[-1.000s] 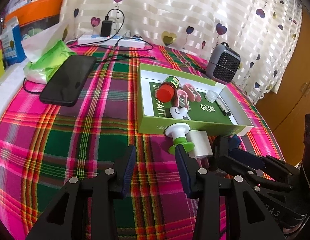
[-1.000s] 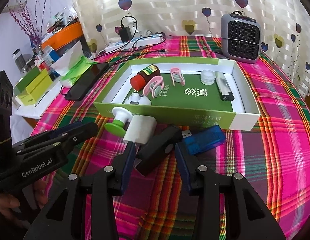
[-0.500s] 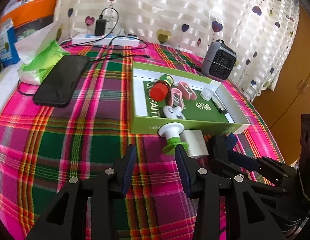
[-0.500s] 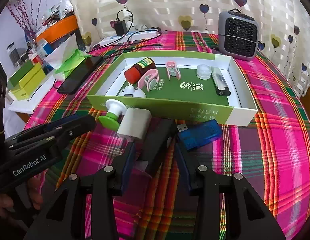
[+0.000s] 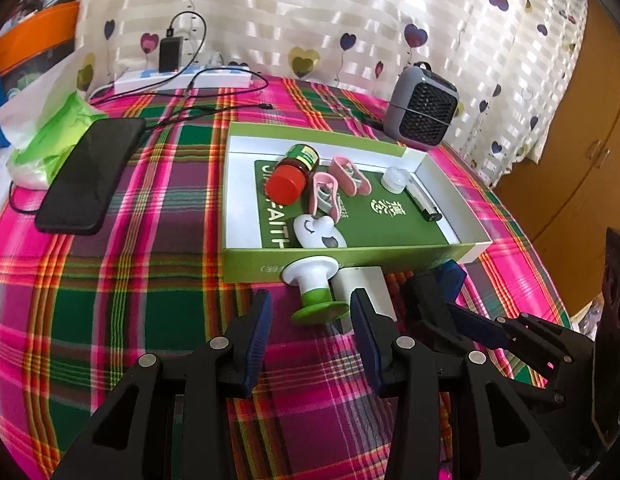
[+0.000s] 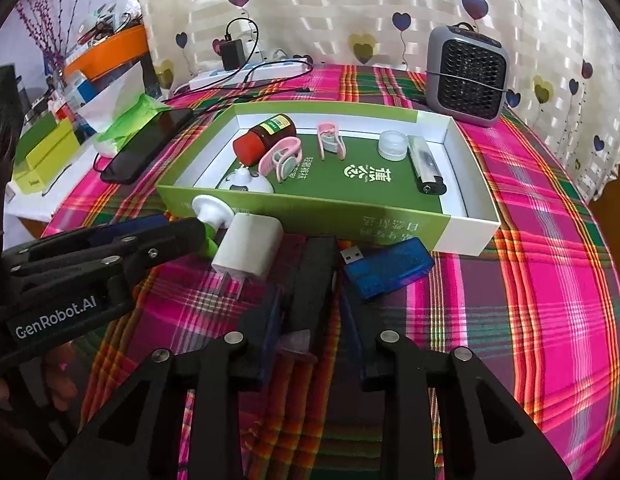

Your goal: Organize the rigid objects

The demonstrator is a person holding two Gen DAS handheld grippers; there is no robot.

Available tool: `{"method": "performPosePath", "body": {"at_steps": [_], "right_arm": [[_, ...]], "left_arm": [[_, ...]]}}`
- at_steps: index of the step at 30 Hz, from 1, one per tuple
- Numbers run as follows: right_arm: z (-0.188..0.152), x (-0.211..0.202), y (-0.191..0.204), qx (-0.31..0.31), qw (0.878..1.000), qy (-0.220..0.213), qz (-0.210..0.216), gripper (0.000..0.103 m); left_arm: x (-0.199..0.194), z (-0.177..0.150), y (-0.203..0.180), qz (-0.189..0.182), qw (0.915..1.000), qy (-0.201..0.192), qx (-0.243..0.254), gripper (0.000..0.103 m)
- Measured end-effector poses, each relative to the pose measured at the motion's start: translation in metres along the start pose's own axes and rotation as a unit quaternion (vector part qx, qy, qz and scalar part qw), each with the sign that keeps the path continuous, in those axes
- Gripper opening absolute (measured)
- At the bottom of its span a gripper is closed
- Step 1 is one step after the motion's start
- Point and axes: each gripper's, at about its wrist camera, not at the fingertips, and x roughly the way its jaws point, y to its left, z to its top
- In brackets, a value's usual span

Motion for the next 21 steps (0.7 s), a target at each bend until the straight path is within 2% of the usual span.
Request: {"method": "performPosePath", "body": {"at_steps": [3,21], "right_arm": [[0.000,0.001,0.000,-0.001,1.000,0.000,0.001,0.027],[0.001,0.003,0.001,-0.011,1.000,-0.006,0.013,0.027]], "left_arm": [[0.005,0.002,-0.002,0.006,1.0000,0.004,0.004,0.040],[0.020,0.006,0.007,0.039,0.9990,0.022,0.000,0.040]]}}
